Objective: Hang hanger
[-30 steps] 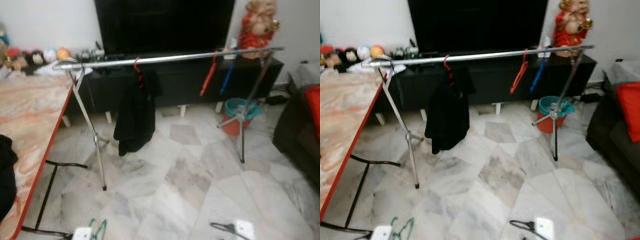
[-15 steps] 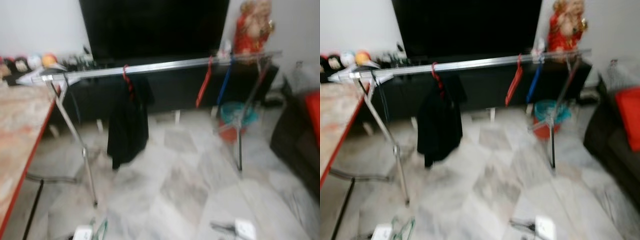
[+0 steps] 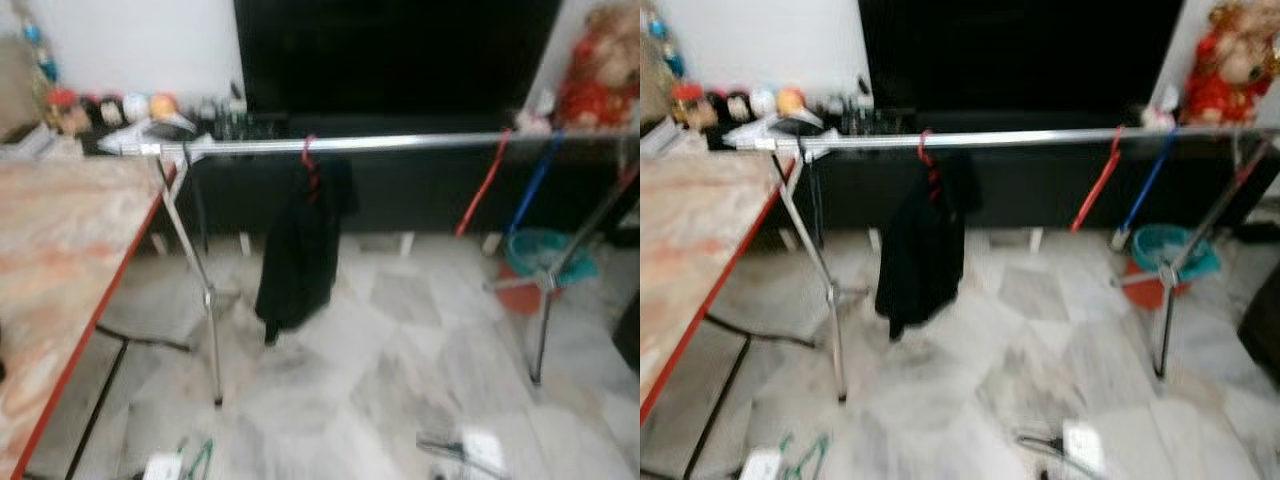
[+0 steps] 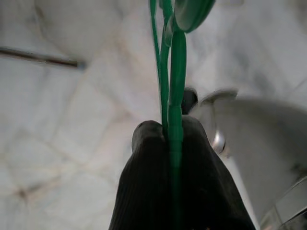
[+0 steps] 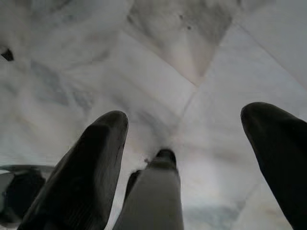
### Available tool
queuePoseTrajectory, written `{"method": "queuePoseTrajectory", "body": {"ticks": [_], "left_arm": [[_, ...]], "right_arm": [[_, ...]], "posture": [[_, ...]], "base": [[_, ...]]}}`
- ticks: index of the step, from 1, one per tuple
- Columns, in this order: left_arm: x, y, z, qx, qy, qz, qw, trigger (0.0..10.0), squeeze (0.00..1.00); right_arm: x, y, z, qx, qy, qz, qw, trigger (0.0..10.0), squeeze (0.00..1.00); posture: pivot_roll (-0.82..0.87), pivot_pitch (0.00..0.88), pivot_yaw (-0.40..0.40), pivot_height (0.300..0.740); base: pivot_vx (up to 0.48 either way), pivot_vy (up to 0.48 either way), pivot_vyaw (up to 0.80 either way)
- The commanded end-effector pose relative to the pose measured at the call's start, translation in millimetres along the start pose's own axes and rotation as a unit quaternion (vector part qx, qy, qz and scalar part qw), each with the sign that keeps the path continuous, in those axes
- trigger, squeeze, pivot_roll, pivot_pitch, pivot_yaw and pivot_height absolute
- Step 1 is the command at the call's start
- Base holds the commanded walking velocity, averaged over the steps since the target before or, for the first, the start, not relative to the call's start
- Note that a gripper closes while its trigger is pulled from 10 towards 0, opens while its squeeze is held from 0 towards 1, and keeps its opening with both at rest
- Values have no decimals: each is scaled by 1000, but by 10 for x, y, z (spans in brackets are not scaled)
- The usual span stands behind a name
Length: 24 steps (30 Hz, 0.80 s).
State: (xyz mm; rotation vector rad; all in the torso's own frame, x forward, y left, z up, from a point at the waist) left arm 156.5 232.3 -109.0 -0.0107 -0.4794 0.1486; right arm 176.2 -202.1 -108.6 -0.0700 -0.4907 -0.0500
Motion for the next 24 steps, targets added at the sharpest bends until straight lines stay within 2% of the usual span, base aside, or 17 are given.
{"method": "queuePoseTrajectory", "body": {"ticks": [1,12,20,24], "left_arm": [[20,-61,-14,-7,0,-7,1000,10000,0],[20,-50,-12,-5,-2,-8,1000,10000,0],[12,-48,-10,-3,-5,-3,1000,10000,0],[3,-42,-10,0,1,-18,1000,10000,0]], "right_arm": [[-92,-126,17,-16,13,-5,1000,10000,0],[-110,-107,18,-11,14,-7,1000,10000,0],[-128,-108,20,-8,15,-5,1000,10000,0],[-126,-107,21,-7,12,-6,1000,10000,0]], "posture": [[67,0,8,732],[66,0,12,732],[72,0,7,732],[70,0,7,732]], "base": [[330,0,0],[321,0,0],[0,0,0],[0,0,0]]}}
Point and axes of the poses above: a point about 5 cm out from each wrist's last joint towards the gripper, its own z axis pointing back from the gripper into the wrist, its own x axis along the axis of the wrist's last joint, y = z × x, the point moved 2 cm from there along -z, pointing out of the wrist towards the gripper, and after that the axes turned 7 degrees about z, right-handed, at the moved point
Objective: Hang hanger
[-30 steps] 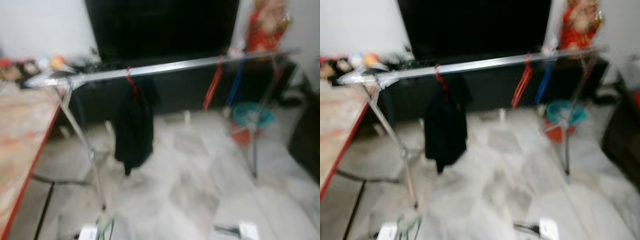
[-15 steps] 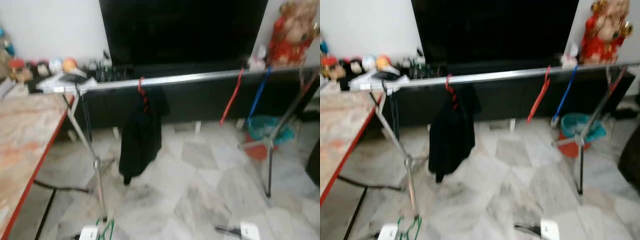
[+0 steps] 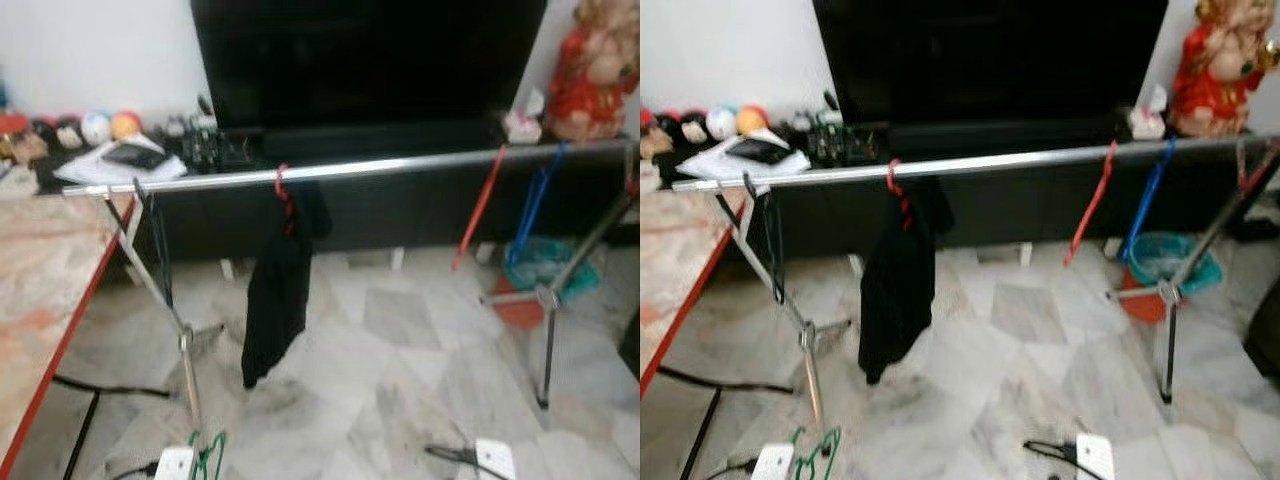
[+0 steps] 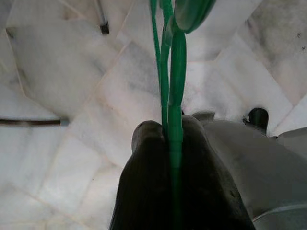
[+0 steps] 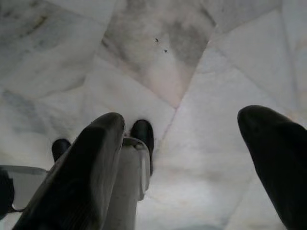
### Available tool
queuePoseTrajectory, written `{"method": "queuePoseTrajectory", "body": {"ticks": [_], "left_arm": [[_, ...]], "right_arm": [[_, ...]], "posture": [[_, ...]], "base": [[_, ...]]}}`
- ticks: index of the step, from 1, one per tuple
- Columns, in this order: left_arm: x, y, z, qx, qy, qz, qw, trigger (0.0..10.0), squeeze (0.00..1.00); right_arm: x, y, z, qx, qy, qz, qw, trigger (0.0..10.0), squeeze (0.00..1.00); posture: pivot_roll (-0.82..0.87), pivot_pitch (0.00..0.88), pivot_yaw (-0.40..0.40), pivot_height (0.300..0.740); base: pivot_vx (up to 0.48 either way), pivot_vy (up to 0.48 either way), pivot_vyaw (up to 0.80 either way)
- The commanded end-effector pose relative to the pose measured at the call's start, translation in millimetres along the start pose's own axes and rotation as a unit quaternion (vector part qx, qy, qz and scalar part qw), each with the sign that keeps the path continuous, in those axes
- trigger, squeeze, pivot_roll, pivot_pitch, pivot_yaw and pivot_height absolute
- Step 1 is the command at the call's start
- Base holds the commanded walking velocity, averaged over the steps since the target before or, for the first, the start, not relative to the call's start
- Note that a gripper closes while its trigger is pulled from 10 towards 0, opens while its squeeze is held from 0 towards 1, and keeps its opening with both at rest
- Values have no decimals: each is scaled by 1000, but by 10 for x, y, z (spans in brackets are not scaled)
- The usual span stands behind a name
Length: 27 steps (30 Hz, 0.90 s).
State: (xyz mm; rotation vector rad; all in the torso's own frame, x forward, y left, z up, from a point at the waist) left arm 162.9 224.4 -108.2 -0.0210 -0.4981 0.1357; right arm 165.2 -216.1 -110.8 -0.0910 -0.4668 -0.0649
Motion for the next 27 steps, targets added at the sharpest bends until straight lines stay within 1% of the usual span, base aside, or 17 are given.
{"method": "queuePoseTrajectory", "body": {"ticks": [1,6,15,27], "left_arm": [[-47,44,12,7,10,-15,1000,10000,0],[-52,44,12,8,12,-18,1000,10000,0],[-50,43,11,6,14,-30,999,10000,0],[-46,44,11,7,13,-30,999,10000,0]], "right_arm": [[-23,35,0,4,0,0,1000,10000,0],[-26,14,2,-8,-3,-8,1000,10000,0],[-22,13,1,-9,-4,-1,1000,10000,0],[-20,16,1,-7,-2,5,1000,10000,0]], "posture": [[70,0,7,732],[76,0,3,732],[61,0,12,732],[64,0,11,732]], "base": [[0,0,0],[0,0,0],[0,0,0],[0,-275,0]]}}
Point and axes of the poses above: a point about 5 cm out from each wrist's last joint towards the gripper, its own z axis pointing back from the gripper into the wrist, its own x axis along the axis of the wrist's last joint, y = z × x, the point moved 2 cm from there along -z, pointing out of the wrist towards the gripper, and after that the axes turned 7 degrees about z, right-handed, at the moved point
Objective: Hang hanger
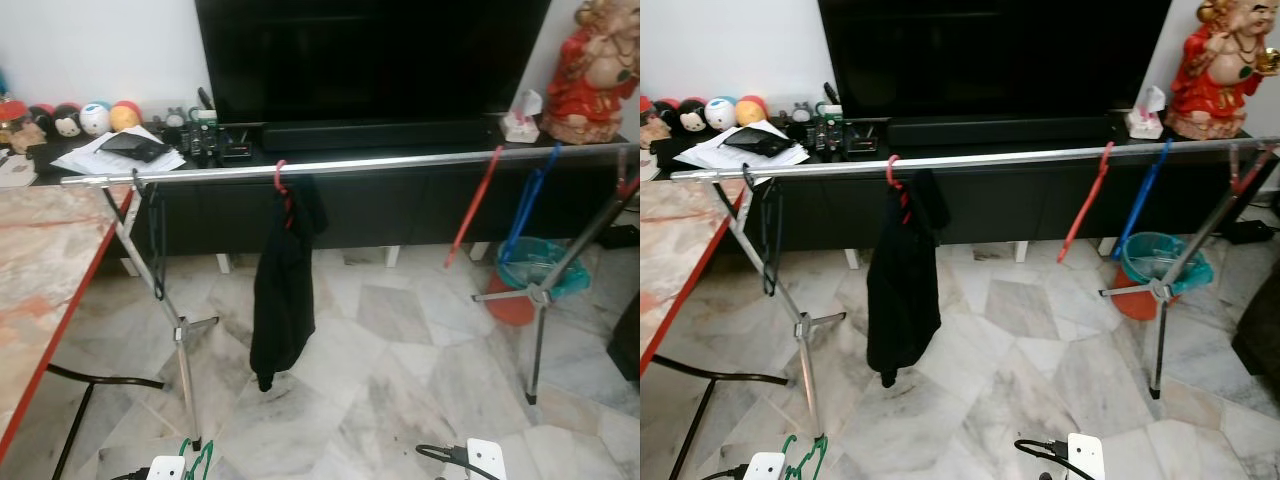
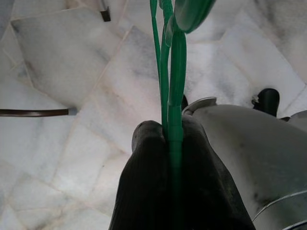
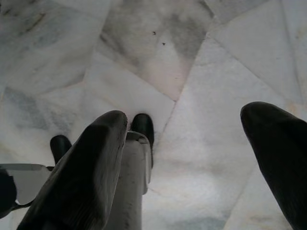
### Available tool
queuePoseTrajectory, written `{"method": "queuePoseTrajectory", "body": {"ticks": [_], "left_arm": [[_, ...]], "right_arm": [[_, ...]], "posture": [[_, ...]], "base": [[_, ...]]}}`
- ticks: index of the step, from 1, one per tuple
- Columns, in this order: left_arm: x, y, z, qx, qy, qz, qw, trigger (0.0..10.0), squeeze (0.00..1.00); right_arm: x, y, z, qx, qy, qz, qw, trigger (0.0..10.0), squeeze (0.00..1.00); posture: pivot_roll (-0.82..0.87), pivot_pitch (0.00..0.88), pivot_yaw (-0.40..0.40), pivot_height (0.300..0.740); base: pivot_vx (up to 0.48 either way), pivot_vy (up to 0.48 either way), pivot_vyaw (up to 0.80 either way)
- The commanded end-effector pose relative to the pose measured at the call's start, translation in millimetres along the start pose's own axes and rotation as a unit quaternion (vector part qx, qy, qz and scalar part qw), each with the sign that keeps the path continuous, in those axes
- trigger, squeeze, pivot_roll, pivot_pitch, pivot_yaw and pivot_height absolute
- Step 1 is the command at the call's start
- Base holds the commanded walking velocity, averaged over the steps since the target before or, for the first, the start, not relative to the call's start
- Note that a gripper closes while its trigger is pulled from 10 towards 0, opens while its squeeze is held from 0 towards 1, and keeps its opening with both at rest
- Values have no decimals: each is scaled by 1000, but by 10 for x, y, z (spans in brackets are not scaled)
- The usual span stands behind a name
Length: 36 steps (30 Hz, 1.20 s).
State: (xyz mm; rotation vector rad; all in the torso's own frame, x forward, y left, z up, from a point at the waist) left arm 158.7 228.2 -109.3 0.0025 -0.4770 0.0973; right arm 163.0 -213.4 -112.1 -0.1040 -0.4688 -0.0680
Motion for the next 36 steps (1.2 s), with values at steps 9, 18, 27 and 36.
{"method": "queuePoseTrajectory", "body": {"ticks": [9,18,27,36], "left_arm": [[-8,0,0,-1,3,-8,1000,10000,0],[-6,3,1,-1,3,-8,1000,10000,0],[-1,6,1,-2,3,-11,1000,10000,0],[6,5,0,-1,2,-11,1000,10000,0]], "right_arm": [[11,-12,0,-1,0,10,1000,10000,0],[13,-6,-1,5,4,27,1000,10000,0],[15,-3,-2,2,3,18,1000,10000,0],[21,-4,-2,1,1,13,1000,10000,0]], "posture": [[63,0,11,732],[63,0,11,732],[65,0,11,732],[67,0,7,732]], "base": [[163,-331,0],[247,-347,0],[252,-344,0],[255,-342,0]]}}
Point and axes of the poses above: a point about 5 cm out from each wrist's last joint towards the gripper, its own z axis pointing back from the gripper into the wrist, its own x axis along the axis of the wrist's last joint, y = z × x, the point moved 2 cm from there along -z, pointing out of the wrist towards the gripper, and after that the axes turned 7 degrees about z, right-handed, at the moved point
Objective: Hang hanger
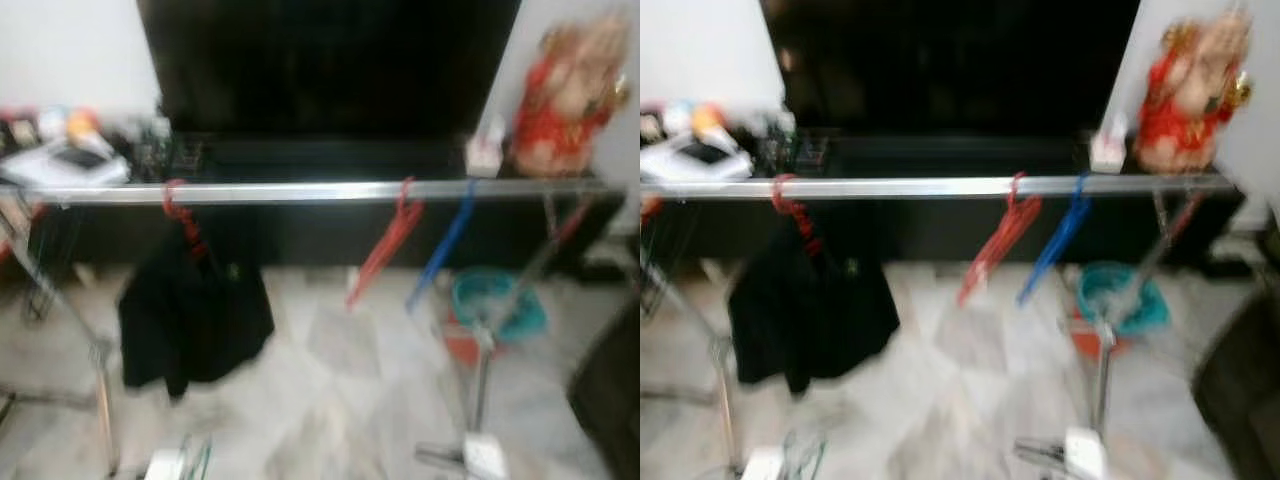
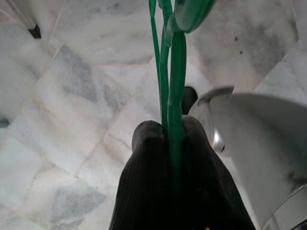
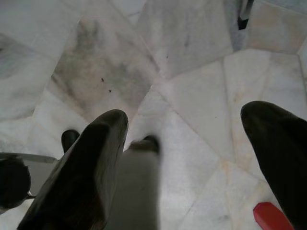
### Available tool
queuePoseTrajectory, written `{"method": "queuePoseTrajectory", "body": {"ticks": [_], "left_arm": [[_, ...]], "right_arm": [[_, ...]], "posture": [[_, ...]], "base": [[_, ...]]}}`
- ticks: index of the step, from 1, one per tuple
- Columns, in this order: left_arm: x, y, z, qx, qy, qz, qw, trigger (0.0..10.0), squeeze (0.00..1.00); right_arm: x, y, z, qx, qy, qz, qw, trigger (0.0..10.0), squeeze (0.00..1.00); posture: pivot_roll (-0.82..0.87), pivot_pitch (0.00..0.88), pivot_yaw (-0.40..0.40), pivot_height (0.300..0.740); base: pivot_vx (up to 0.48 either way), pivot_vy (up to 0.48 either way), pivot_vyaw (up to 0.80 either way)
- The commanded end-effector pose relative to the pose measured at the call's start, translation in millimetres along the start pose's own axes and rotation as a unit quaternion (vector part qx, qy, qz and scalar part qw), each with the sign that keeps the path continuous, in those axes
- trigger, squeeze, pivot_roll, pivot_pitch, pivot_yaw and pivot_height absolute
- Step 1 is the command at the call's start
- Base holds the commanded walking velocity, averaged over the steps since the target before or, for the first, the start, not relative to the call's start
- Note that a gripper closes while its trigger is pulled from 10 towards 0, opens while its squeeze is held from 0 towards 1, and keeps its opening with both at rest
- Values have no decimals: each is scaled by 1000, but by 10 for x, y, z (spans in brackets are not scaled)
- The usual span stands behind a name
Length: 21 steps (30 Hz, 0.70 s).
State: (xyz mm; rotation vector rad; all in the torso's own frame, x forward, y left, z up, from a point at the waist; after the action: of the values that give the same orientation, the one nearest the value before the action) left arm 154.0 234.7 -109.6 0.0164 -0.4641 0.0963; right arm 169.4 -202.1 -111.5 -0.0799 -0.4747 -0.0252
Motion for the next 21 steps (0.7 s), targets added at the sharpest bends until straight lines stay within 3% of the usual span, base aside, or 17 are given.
{"method": "queuePoseTrajectory", "body": {"ticks": [1,8,15,18,21], "left_arm": [[44,-65,-16,-8,-4,-9,1000,10000,0],[46,-66,-16,-6,-5,-7,1000,10000,0],[81,-22,-13,23,-27,17,999,10000,0],[158,-4,-3,37,-68,39,996,10000,0],[195,8,4,45,-84,36,995,10000,0]], "right_arm": [[-37,-121,12,-15,5,-4,1000,10000,0],[-34,-126,12,-15,5,-3,1000,10000,0],[-25,-127,11,-15,4,-2,1000,10000,0],[-22,-131,11,-17,4,-3,1000,10000,0],[-19,-134,11,-17,4,-3,1000,10000,0]], "posture": [[68,0,4,732],[71,0,1,732],[74,0,-1,732],[76,0,2,732],[78,0,1,732]], "base": [[251,-341,0],[256,-340,0],[0,0,0],[0,0,0],[0,0,0]]}}
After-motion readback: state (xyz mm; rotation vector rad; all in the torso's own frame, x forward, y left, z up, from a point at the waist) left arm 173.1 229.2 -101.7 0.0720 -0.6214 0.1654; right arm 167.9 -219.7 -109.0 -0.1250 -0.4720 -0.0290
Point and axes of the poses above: a point about 5 cm out from each wrist's last joint towards the gripper, its own z axis pointing back from the gripper into the wrist, its own x axis along the axis of the wrist's last joint, y = z × x, the point moved 2 cm from there along -z, pointing out of the wrist towards the gripper, and after that the axes turned 7 degrees about z, right-handed, at the moved point
